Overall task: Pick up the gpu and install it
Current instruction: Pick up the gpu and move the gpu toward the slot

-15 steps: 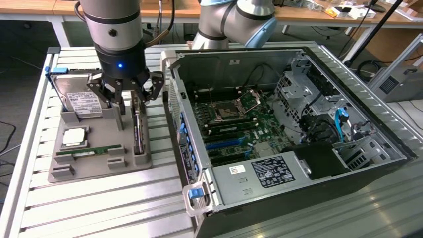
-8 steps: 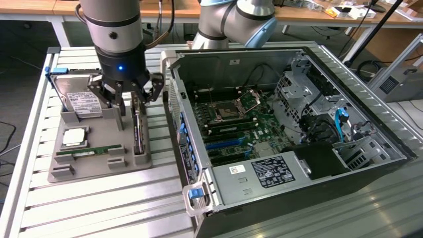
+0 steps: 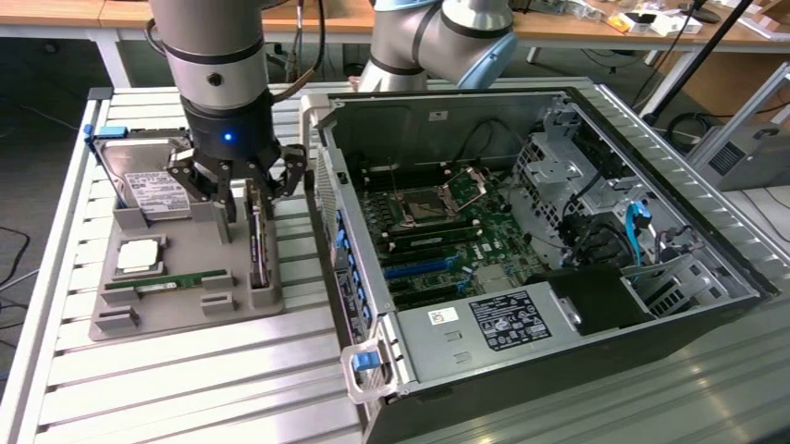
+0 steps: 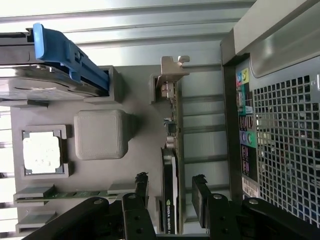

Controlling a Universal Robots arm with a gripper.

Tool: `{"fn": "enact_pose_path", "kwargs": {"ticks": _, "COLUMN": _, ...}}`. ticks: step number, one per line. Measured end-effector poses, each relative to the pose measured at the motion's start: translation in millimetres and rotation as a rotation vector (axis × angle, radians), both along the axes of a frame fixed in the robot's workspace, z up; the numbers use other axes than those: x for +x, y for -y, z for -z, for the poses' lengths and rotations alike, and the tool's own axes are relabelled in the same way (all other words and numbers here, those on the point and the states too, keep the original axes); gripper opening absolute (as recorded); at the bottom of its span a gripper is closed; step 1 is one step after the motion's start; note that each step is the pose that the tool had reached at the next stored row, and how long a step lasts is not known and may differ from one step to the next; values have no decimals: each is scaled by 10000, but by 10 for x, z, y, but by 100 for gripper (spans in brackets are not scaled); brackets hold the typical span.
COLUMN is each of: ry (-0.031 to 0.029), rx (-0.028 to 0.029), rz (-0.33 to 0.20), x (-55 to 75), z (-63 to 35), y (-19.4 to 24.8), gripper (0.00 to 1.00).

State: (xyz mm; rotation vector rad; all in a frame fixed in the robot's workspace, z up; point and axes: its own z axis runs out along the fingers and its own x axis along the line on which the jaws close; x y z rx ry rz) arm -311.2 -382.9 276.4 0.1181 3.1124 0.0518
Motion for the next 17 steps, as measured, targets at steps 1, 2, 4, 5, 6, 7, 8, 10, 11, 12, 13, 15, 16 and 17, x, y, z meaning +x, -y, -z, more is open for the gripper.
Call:
{"fn": "enact_pose_path", "kwargs": {"ticks": 1, "ry": 0, "rx": -12, "rz": -2, "x": 6, "z": 18, "y": 0, "gripper": 48}}
{"fn": "enact_pose_path", "kwargs": {"ticks": 2, "ry": -1, "rx": -22, "rz": -2, "x": 11, "z": 31, "y": 1, "gripper": 48}}
{"fn": "enact_pose_path", "kwargs": {"ticks": 4, "ry": 0, "rx": -46, "rz": -1, "x": 19, "z": 55, "y": 0, "gripper": 48}}
{"fn": "enact_pose_path", "kwargs": {"ticks": 5, "ry": 1, "rx": -66, "rz": -2, "x": 22, "z": 70, "y": -2, "gripper": 48}}
{"fn": "enact_pose_path", "kwargs": {"ticks": 6, "ry": -1, "rx": -80, "rz": -2, "x": 23, "z": 85, "y": -9, "gripper": 48}}
{"fn": "enact_pose_path", "kwargs": {"ticks": 7, "ry": 0, "rx": -88, "rz": -2, "x": 23, "z": 95, "y": -17, "gripper": 48}}
{"fn": "enact_pose_path", "kwargs": {"ticks": 8, "ry": 0, "rx": -97, "rz": -2, "x": 23, "z": 106, "y": -28, "gripper": 48}}
{"fn": "enact_pose_path", "kwargs": {"ticks": 10, "ry": 0, "rx": -104, "rz": -2, "x": 23, "z": 122, "y": -45, "gripper": 48}}
{"fn": "enact_pose_path", "kwargs": {"ticks": 11, "ry": 1, "rx": -108, "rz": -2, "x": 23, "z": 132, "y": -51, "gripper": 48}}
{"fn": "enact_pose_path", "kwargs": {"ticks": 12, "ry": 0, "rx": -116, "rz": -3, "x": 24, "z": 147, "y": -53, "gripper": 48}}
{"fn": "enact_pose_path", "kwargs": {"ticks": 13, "ry": 0, "rx": -122, "rz": -4, "x": 24, "z": 162, "y": -53, "gripper": 48}}
{"fn": "enact_pose_path", "kwargs": {"ticks": 15, "ry": 1, "rx": -136, "rz": -3, "x": 23, "z": 197, "y": -54, "gripper": 48}}
{"fn": "enact_pose_path", "kwargs": {"ticks": 16, "ry": 0, "rx": -144, "rz": -4, "x": 23, "z": 221, "y": -55, "gripper": 48}}
{"fn": "enact_pose_path", "kwargs": {"ticks": 17, "ry": 0, "rx": -148, "rz": -4, "x": 23, "z": 239, "y": -55, "gripper": 48}}
